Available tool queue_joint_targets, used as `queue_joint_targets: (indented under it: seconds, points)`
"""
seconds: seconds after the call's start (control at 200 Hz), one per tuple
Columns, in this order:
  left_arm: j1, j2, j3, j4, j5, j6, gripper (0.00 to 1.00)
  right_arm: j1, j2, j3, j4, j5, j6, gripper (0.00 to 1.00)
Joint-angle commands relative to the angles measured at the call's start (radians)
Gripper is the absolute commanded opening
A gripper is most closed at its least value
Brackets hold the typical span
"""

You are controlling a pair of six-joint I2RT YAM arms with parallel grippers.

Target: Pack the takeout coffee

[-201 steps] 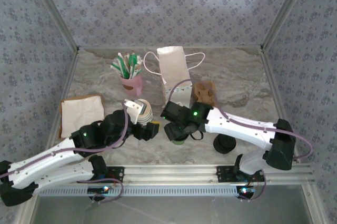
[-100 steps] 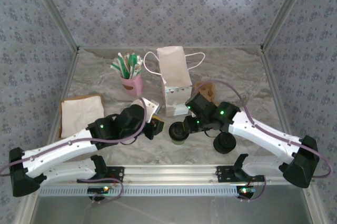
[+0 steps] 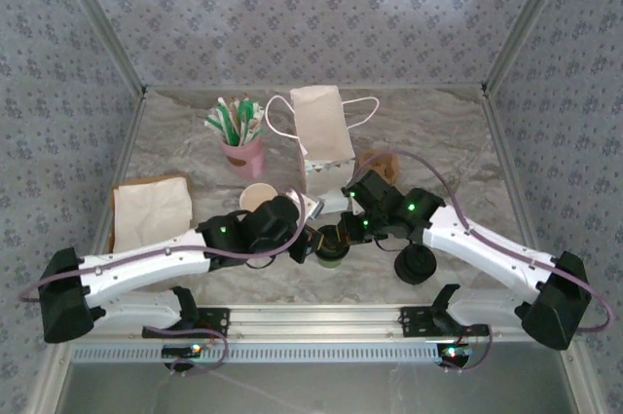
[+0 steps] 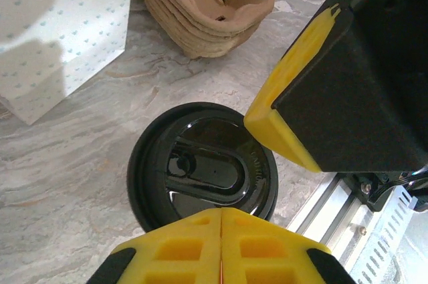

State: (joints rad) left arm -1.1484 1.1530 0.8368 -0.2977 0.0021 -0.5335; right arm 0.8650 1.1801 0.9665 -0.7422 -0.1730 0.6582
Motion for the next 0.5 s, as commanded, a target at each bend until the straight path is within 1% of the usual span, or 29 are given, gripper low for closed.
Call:
queue_joint_targets:
  seconds: [0.0,0.225,0.39,0.495]
  points:
    - [-0.009,0.036,0.036,0.043,0.032,-0.009,0.06,-0.007,0.011,-0.019,0.004,-0.01,-0.007,0.03]
    - [-0.009,0.091,0.02,0.046,0.027,-0.017,0.04,-0.01,0.025,-0.053,0.034,-0.017,-0.009,0.04]
    - [-0.009,0.121,-0.006,0.049,0.024,-0.033,0.0,-0.006,0.03,-0.063,0.024,0.011,-0.006,0.04]
    - [-0.01,0.123,-0.025,0.058,0.026,-0.047,0.0,-0.005,0.03,-0.067,0.013,0.023,-0.002,0.04]
